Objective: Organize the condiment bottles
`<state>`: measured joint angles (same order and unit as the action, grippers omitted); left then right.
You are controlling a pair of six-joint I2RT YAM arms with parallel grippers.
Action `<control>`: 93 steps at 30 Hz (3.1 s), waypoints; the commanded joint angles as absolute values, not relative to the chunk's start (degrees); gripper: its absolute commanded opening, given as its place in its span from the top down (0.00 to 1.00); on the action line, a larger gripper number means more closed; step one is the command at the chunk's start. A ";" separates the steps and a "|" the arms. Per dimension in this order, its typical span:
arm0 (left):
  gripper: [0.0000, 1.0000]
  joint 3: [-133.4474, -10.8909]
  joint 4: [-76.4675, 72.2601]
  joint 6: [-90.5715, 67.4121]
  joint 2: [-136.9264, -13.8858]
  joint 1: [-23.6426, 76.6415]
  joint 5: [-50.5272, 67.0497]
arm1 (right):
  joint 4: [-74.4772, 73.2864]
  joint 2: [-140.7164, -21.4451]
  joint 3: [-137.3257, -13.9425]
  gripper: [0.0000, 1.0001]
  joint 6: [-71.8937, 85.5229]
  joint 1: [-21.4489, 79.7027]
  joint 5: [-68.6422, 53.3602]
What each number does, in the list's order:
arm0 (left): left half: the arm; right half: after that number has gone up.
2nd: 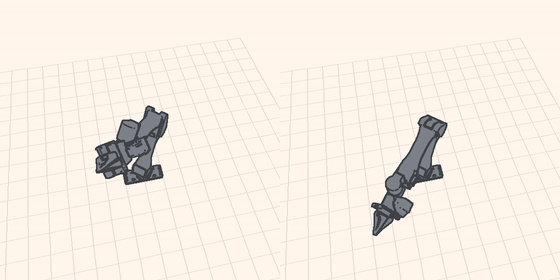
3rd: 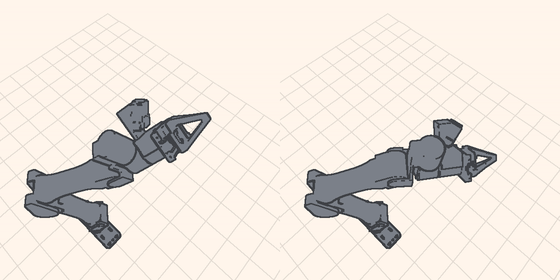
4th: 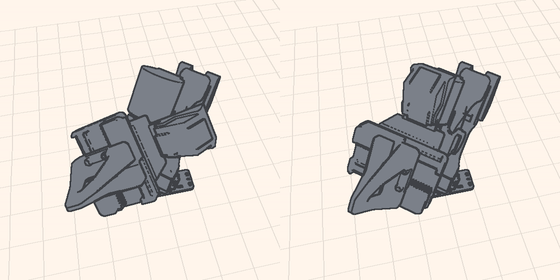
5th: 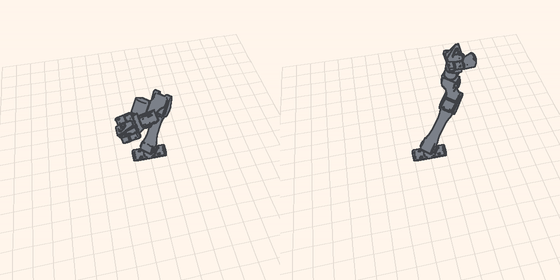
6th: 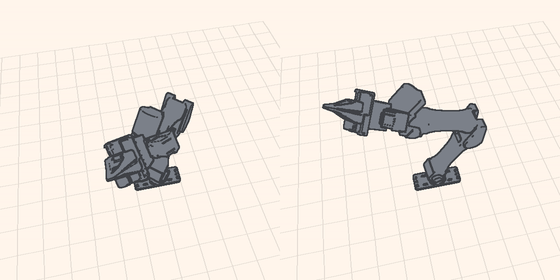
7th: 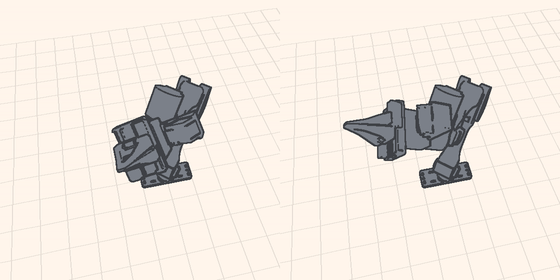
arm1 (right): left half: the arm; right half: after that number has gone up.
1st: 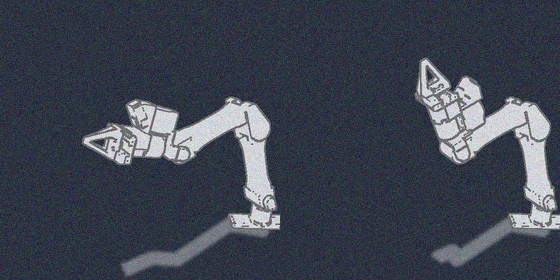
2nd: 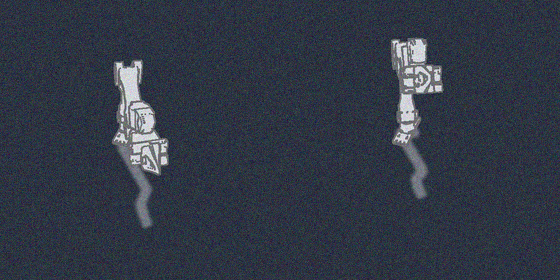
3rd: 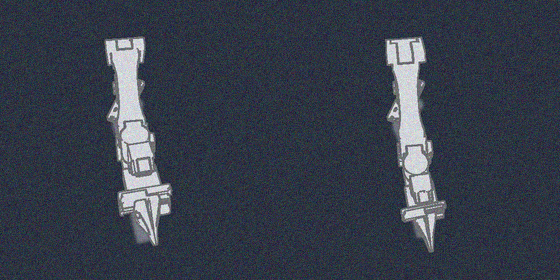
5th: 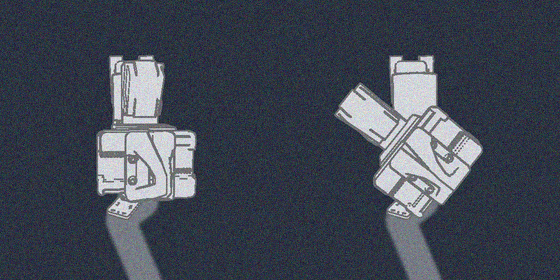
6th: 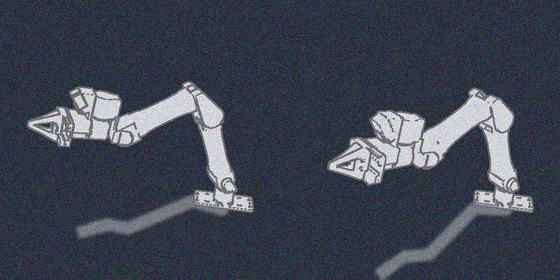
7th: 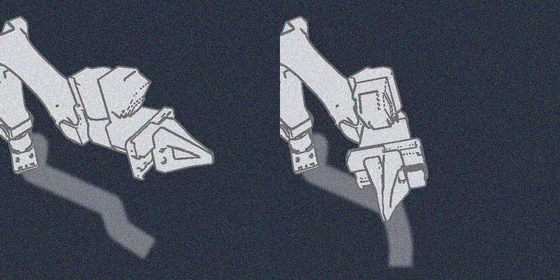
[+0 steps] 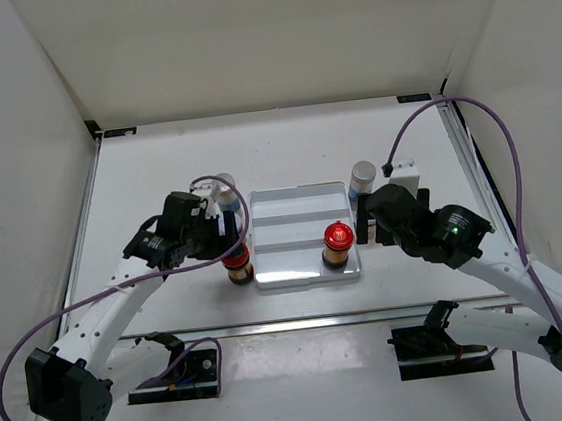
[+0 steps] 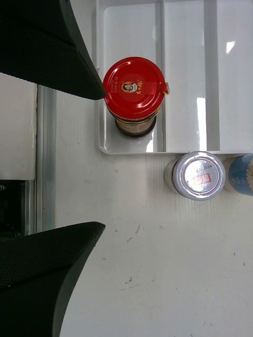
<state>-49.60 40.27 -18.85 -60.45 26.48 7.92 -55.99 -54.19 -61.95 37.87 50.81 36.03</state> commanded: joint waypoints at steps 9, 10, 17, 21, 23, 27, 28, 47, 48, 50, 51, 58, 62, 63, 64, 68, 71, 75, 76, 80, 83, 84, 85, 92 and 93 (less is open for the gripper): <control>0.03 -50.71 40.69 -18.11 -64.24 29.71 6.59 | -55.99 -53.96 -60.91 0.00 39.46 51.15 37.79; 0.03 -50.71 41.22 -18.11 -64.25 29.71 6.07 | -55.99 -53.96 -60.91 0.00 39.46 51.15 37.79; 0.28 -52.47 42.71 -18.63 -65.13 30.23 2.56 | -55.99 -53.35 -59.86 0.00 39.46 51.15 37.79; 0.54 -52.99 43.32 -19.24 -60.74 30.23 0.71 | -56.51 -52.29 -59.33 0.00 39.46 51.15 37.79; 0.68 -55.62 44.90 -19.25 -58.19 30.23 0.18 | -56.51 -51.77 -59.33 0.00 39.46 51.15 38.32; 0.88 -62.37 46.76 -21.35 -55.99 30.85 0.18 | -57.04 -51.77 -59.33 0.00 39.46 51.15 38.32; 0.88 -63.79 46.76 -21.97 -55.99 31.55 0.18 | -57.04 -51.77 -59.33 0.00 39.46 51.15 38.32; 0.88 -63.91 36.83 -28.21 -70.66 46.49 -4.30 | -60.38 -50.71 -60.38 0.00 40.69 50.63 40.69; 0.88 -63.37 36.30 -28.21 -71.80 47.02 -4.31 | -60.38 -50.19 -60.38 0.00 40.69 50.63 40.69; 0.88 -62.06 35.68 -28.21 -72.69 47.02 -4.31 | -61.00 -49.49 -60.38 0.00 40.69 50.63 40.69; 0.88 -61.53 34.81 -28.21 -73.29 47.63 -4.31 | -61.00 -49.48 -59.77 0.00 40.69 50.63 40.69; 0.50 -57.66 31.03 -28.74 -73.30 47.64 -5.45 | -62.84 -51.58 -58.18 0.00 43.51 48.52 42.01; 0.19 -57.66 31.03 -28.04 -73.30 47.64 -4.92 | -61.62 -56.24 -58.88 0.00 39.83 45.36 39.47; 0.10 -58.35 31.03 -27.34 -73.30 47.64 -4.23 | -60.83 -58.08 -60.10 0.00 39.29 44.66 39.46; 0.07 -58.36 31.63 -26.81 -73.30 47.64 -4.22 | -60.82 -58.97 -60.73 0.00 38.77 44.65 39.46; 0.00 -62.57 34.44 -26.28 -71.73 47.64 -3.69 | -54.68 -63.44 -62.14 0.00 33.76 39.75 34.56; 0.00 -67.05 37.08 -24.71 -68.13 47.64 -4.48 | -50.98 -67.74 -63.37 0.00 30.95 34.90 29.72; 0.00 -71.10 42.00 -18.47 -63.38 44.75 -8.52 | -45.72 -72.33 -63.37 0.00 27.34 29.45 23.57; 0.00 -71.10 43.84 -15.67 -62.41 43.43 -10.96 | -44.83 -73.12 -63.37 0.00 26.64 27.36 21.81; 0.00 -66.37 46.49 -9.15 -56.70 37.10 -18.62 | -41.75 -76.81 -63.37 0.00 24.70 24.52 12.84; 0.00 -58.99 45.10 -10.18 -51.69 34.80 -25.91 | -39.56 -78.83 -63.37 0.00 24.18 23.47 11.78; 0.00 -57.23 44.13 -10.89 -50.11 34.80 -25.23 | -39.03 -80.14 -63.37 0.00 24.17 22.94 11.78; 0.00 -54.26 43.08 -12.29 -48.62 34.28 -24.27 | -39.02 -80.94 -63.89 0.00 24.17 22.94 10.99; 0.00 -52.65 40.52 -12.48 -46.48 33.57 -26.19 | -37.00 -86.22 -64.51 0.12 22.50 21.88 9.23; 0.00 -52.65 40.52 -12.48 -47.89 33.57 -26.19 | -36.31 -86.92 -64.51 0.16 22.50 21.36 9.23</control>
<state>-51.83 42.30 -12.67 -47.03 33.93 -23.29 -38.96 -86.48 -62.22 23.75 22.15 10.87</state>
